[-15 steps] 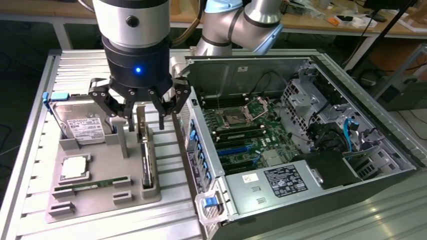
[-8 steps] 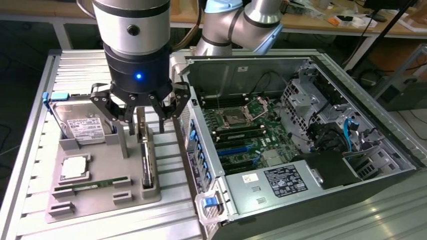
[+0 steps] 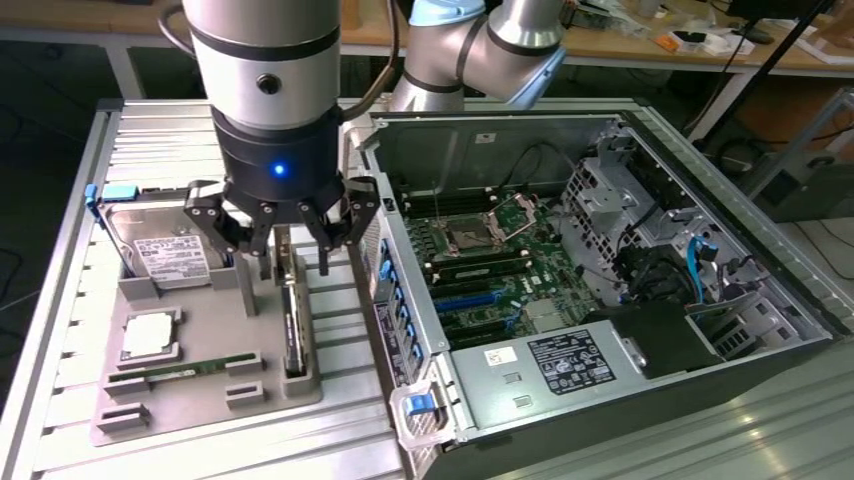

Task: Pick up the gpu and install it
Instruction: 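Pick up the gpu and move the gpu toward the slot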

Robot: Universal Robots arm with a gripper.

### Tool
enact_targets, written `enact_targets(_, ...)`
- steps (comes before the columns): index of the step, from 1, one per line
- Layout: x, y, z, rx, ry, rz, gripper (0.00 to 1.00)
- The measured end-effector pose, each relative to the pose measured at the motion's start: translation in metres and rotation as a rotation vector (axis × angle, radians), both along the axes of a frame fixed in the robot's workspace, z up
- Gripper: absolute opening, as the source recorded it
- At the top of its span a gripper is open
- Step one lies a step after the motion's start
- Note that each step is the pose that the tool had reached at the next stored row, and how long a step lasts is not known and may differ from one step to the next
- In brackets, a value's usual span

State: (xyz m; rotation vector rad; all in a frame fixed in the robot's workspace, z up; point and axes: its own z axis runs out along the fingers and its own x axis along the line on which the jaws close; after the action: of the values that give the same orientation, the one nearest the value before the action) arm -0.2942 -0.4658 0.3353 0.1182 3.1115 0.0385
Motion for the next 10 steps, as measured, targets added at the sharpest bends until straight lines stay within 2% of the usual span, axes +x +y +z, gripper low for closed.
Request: enact_targets(10,0.0,-0.0023,-0.0122,-0.0048,-0.0001,-0.002,0.54)
